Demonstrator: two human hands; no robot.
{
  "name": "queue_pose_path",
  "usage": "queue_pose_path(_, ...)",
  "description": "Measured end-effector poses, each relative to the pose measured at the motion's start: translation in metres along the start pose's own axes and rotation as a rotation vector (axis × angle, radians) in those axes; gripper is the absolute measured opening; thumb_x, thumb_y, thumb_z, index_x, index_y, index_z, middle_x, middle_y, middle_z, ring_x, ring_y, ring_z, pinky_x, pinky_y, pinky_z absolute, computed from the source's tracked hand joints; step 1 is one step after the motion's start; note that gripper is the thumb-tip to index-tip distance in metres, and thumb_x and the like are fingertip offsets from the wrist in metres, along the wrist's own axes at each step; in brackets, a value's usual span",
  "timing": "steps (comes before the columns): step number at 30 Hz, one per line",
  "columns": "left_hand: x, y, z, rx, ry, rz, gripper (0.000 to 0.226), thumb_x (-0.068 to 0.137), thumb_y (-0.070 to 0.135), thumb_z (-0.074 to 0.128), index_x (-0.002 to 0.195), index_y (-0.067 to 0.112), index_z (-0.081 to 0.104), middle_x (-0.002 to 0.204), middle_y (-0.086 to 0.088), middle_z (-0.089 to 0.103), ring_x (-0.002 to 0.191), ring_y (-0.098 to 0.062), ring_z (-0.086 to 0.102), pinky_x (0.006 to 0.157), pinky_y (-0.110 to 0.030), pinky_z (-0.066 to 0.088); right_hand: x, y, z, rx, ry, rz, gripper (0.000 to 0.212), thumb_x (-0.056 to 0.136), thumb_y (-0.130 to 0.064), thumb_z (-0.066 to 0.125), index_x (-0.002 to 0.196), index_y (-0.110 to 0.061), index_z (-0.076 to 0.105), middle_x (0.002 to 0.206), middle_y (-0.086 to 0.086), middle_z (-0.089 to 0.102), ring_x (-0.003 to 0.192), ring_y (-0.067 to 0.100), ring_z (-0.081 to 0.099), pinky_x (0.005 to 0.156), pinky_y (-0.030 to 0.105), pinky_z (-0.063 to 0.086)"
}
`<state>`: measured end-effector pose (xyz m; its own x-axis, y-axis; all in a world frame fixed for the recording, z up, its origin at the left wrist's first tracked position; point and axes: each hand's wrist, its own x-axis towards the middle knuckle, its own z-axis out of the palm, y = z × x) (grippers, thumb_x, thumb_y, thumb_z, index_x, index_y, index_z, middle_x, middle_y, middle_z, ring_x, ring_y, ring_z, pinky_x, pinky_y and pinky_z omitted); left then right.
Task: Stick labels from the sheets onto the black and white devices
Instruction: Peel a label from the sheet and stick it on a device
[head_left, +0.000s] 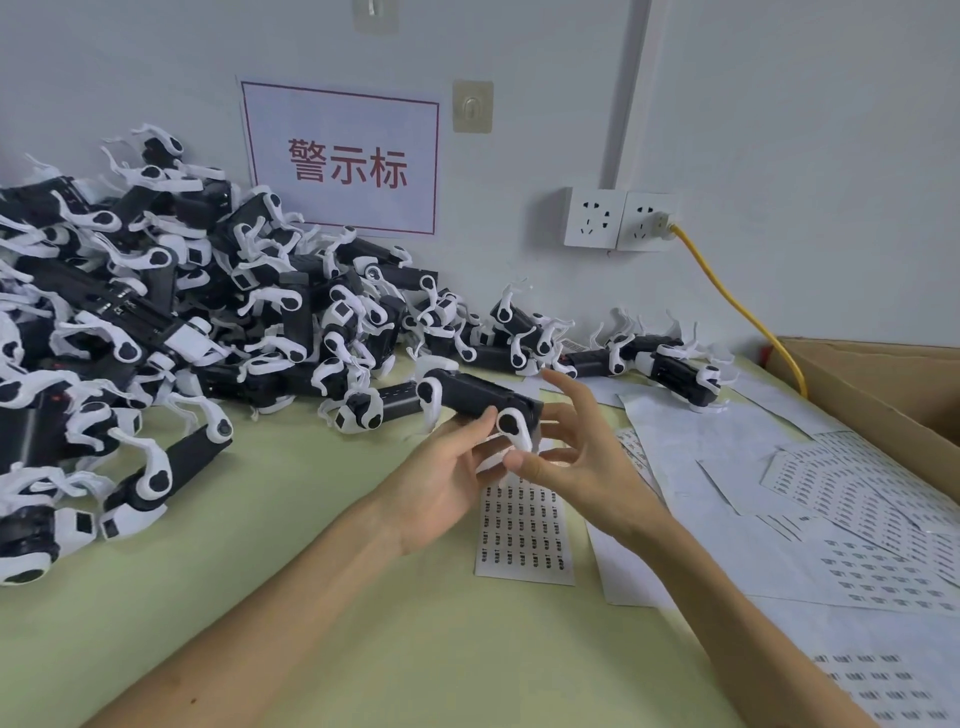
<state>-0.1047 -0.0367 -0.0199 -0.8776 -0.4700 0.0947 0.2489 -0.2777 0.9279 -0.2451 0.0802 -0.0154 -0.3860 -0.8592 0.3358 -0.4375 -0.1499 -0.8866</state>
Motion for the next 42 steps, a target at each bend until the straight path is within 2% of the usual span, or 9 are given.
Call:
queue_pose_path(4,-0.001,-0.001,-0.002,0.250,-0.015,0.030,0.046,0.098,0.037,0.055,0.142,0.025,0.053,0.151,0.006,0.053,0.139,-0.014,0.047,0.113,-0.040,0.036,0.004,-0.003,-0.003,0.293,0.085,0.002,0.074,0.080,-0.034,0.078,0.145,-0.032,0.043,0.117,0.004,0.072,0.113,0.023,0.068,0.094,0.039,0.055)
queue_pose_path(8,0.002,-0.012,0.001,0.702,-0.057,0.032,0.074,0.101,0.033,0.060,0.159,0.047,0.015,0.161,0.026,0.027,0.146,0.007,0.027,0.109,-0.013,0.029,0.006,-0.007,-0.015,0.691,0.123,0.104,0.063,0.084,-0.030,0.068,0.144,-0.022,0.049,0.118,0.015,0.067,0.117,0.033,0.068,0.096,0.043,0.053)
queue_pose_path(14,0.010,-0.021,-0.012,1.331,0.113,0.025,0.041,0.101,0.024,0.057,0.141,0.033,0.057,0.150,0.025,0.042,0.147,-0.017,0.031,0.119,-0.033,0.022,0.005,-0.006,-0.019,0.847,0.192,0.169,0.054,0.088,-0.025,0.071,0.136,-0.007,0.054,0.119,0.015,0.067,0.119,0.039,0.066,0.100,0.044,0.054)
queue_pose_path(18,0.011,-0.008,-0.021,0.846,0.354,0.149,0.025,0.099,0.032,0.054,0.104,0.016,0.072,0.113,-0.005,0.073,0.113,-0.030,0.066,0.097,-0.048,0.050,0.005,-0.007,-0.026,0.822,0.098,0.130,0.042,0.091,-0.032,0.061,0.125,-0.009,0.056,0.098,0.009,0.072,0.099,0.029,0.065,0.101,0.044,0.050)
queue_pose_path(21,0.006,0.007,-0.017,0.311,0.115,0.081,0.034,0.100,0.042,0.050,0.115,0.017,0.068,0.113,-0.007,0.076,0.106,-0.028,0.071,0.089,-0.034,0.051,0.007,-0.009,-0.024,0.779,0.080,0.166,0.060,0.079,-0.030,0.067,0.134,-0.010,0.055,0.117,0.014,0.067,0.105,0.030,0.063,0.088,0.037,0.055)
queue_pose_path(27,-0.001,-0.005,0.003,0.381,-0.002,0.063,0.047,0.086,0.033,0.072,0.128,0.014,0.059,0.112,-0.013,0.076,0.108,-0.031,0.072,0.099,-0.040,0.054,0.006,-0.002,-0.021,0.487,0.051,0.174,0.065,0.078,-0.038,0.072,0.138,-0.021,0.052,0.111,0.010,0.074,0.108,0.028,0.070,0.092,0.044,0.055)
queue_pose_path(31,-0.003,-0.002,0.003,0.210,0.038,0.047,0.044,0.091,0.031,0.073,0.129,0.011,0.064,0.116,-0.014,0.076,0.105,-0.027,0.074,0.080,-0.027,0.057,0.008,-0.005,-0.021,0.397,0.127,0.126,0.052,0.085,-0.041,0.068,0.133,-0.023,0.060,0.126,0.002,0.071,0.117,0.016,0.067,0.094,0.038,0.051)
queue_pose_path(36,0.000,0.000,-0.001,0.145,0.136,0.060,0.041,0.083,0.034,0.072,0.119,0.014,0.072,0.116,-0.013,0.076,0.101,-0.021,0.073,0.076,-0.026,0.058,0.008,-0.002,-0.030,0.396,0.472,0.064,0.005,0.096,-0.013,0.066,0.095,-0.016,0.071,0.083,0.001,0.069,0.075,0.012,0.064,0.075,0.029,0.047)
queue_pose_path(42,0.003,-0.006,-0.002,0.173,0.155,0.068,0.033,0.078,0.029,0.080,0.110,0.019,0.077,0.116,-0.009,0.076,0.104,-0.024,0.072,0.094,-0.043,0.055,0.005,-0.009,-0.021,0.364,0.232,0.026,0.015,0.095,-0.004,0.064,0.084,-0.012,0.069,0.078,0.004,0.063,0.065,0.016,0.056,0.067,0.026,0.044)
